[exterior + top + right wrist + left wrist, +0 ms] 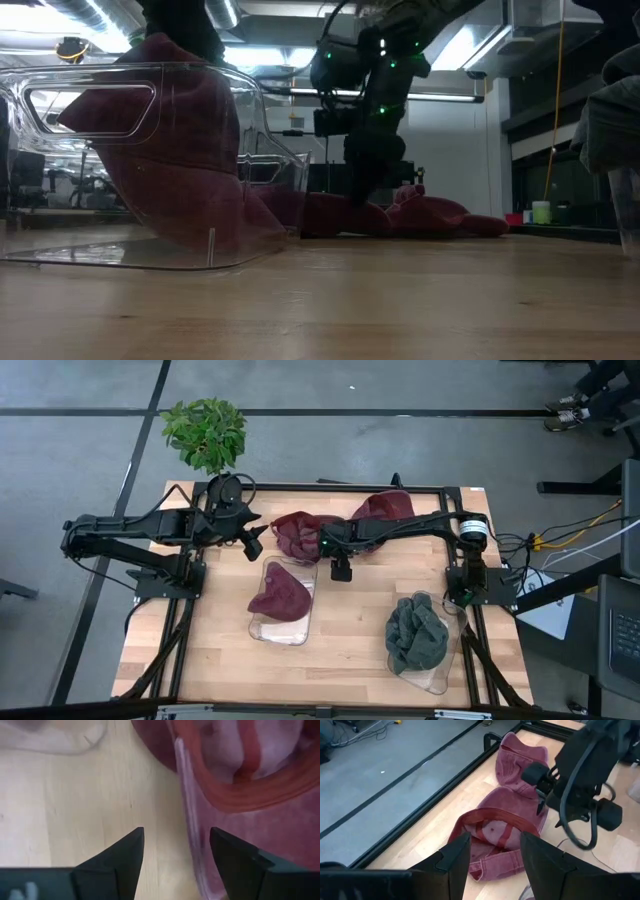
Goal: Pick & Place hat
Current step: Put the left red cap into the left transparent bin
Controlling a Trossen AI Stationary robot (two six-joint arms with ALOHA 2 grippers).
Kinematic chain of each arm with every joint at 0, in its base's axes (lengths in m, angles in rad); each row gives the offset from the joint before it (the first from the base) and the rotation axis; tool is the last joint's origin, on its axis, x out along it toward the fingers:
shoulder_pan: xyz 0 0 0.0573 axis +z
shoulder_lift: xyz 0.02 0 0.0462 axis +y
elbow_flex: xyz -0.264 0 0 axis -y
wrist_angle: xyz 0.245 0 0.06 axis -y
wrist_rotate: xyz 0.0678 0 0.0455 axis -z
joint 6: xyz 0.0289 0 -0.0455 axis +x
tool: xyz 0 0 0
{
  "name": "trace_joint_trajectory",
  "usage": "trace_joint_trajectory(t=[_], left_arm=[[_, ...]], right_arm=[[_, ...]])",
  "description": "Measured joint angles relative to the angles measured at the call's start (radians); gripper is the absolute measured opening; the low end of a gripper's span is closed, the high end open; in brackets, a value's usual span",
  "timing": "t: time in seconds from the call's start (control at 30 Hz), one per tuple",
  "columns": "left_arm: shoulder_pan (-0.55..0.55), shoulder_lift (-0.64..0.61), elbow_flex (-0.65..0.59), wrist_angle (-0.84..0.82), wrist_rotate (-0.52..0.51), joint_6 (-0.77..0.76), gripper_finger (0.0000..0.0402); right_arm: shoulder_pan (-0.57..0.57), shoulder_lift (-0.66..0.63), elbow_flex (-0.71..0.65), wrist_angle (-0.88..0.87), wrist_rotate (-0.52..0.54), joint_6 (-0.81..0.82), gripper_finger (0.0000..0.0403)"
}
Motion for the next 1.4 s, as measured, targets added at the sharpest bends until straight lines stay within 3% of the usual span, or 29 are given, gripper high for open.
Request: trace_joint_trajectory(t=[0.13, 0.4, 0.63, 0.87, 1.2, 1.4], left_arm=[[0.0, 0.0, 0.0, 0.0, -0.001, 0.016, 0.0166], [0.0, 0.0, 0.0, 0.0, -0.003, 0.001, 0.0168], [0.0, 0.0, 0.0, 0.0, -0.015, 0.002, 0.0164], [0.0, 0.0, 0.0, 0.0, -0.022, 0.003, 0.0168], [0.0, 0.0, 0.0, 0.049, -0.079, 0.02, 0.0165], [0.0, 0.026, 0.0, 0.307, -0.103, 0.334, 0.0168]], right_arm=[[-0.001, 0.012, 0.0, 0.012, 0.0, -0.001, 0.0186], [-0.005, 0.01, 0.001, 0.023, 0.015, 0.045, 0.0018], [-0.033, -0.007, 0.001, 0.02, -0.003, 0.109, 0.0023], [-0.097, -0.145, 0.0, -0.014, -0.092, 0.225, 0.0015], [-0.273, -0.372, 0.0, -0.031, -0.479, 0.452, 0.0015], [-0.343, -0.428, 0.0, 0.053, -0.629, 0.534, 0.0015]])
